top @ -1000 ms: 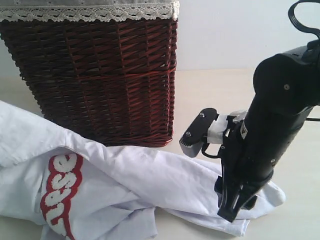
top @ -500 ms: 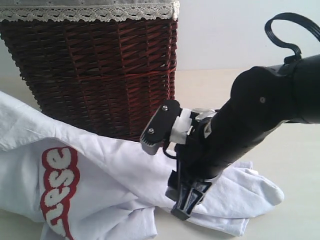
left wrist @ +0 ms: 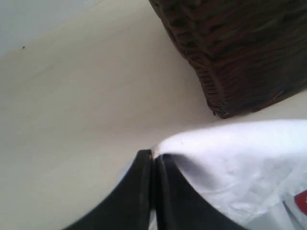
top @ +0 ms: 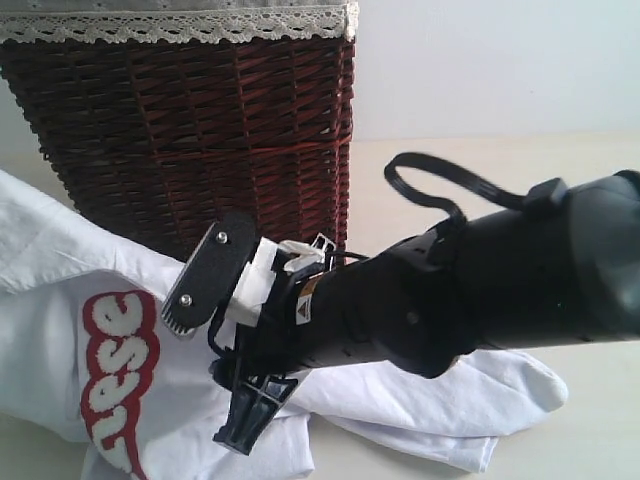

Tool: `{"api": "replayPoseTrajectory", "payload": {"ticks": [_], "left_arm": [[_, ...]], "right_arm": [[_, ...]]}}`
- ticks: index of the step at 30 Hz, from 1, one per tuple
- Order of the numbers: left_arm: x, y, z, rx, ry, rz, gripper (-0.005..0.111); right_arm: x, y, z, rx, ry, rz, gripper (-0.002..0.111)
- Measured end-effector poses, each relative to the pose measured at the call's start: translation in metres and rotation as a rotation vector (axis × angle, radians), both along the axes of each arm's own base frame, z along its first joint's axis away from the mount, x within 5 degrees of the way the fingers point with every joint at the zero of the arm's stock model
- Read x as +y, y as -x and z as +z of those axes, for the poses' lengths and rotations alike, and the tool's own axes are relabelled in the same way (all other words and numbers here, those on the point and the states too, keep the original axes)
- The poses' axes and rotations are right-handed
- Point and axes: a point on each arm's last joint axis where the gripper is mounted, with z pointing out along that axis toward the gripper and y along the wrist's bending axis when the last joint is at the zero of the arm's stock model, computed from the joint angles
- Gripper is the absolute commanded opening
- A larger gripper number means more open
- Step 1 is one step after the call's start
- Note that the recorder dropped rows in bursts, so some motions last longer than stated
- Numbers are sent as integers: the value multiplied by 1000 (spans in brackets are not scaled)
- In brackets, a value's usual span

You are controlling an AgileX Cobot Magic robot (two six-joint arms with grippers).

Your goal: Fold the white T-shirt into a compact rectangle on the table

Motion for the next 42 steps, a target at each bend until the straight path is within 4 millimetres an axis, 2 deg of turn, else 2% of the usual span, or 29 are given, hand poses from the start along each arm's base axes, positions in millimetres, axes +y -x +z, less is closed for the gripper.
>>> {"api": "replayPoseTrajectory", "payload": {"ticks": [5, 7, 10, 14, 17, 20, 27, 31, 37, 39, 42], "left_arm": [[0, 0, 1, -8, 6, -1, 0], [-1, 0, 1, -8, 14, 0, 0], [-1, 2, 3, -17, 19, 1, 0], [-1, 4, 6, -27, 26, 3, 0], [-1, 5, 7, -31, 29, 3, 0], [-1, 5, 7, -31, 29, 3, 0], [0, 5, 7, -33, 11, 1, 0], [7, 9, 19, -73, -30, 45, 0], [20, 31, 62, -209, -43, 166, 0], [23, 44, 83, -281, -7, 204, 0], [26, 69, 118, -416, 85, 235, 0]], "right_arm": [[5, -4, -12, -18, -17, -23, 55], [7, -8, -15, -32, -44, -51, 52], [8, -10, -21, -48, -42, -57, 36], [6, -11, -28, -45, -1, -43, 1], [3, -11, -28, -32, 28, -23, 0], [1, -9, -18, -36, 29, 4, 0], [-14, -4, 26, -44, -13, 34, 0], [-24, 6, 56, -64, -29, 83, 0], [-36, 22, 125, -86, -120, 118, 0], [-38, 25, 147, -77, -153, 107, 0], [-39, 29, 170, -29, -171, 97, 0]]}}
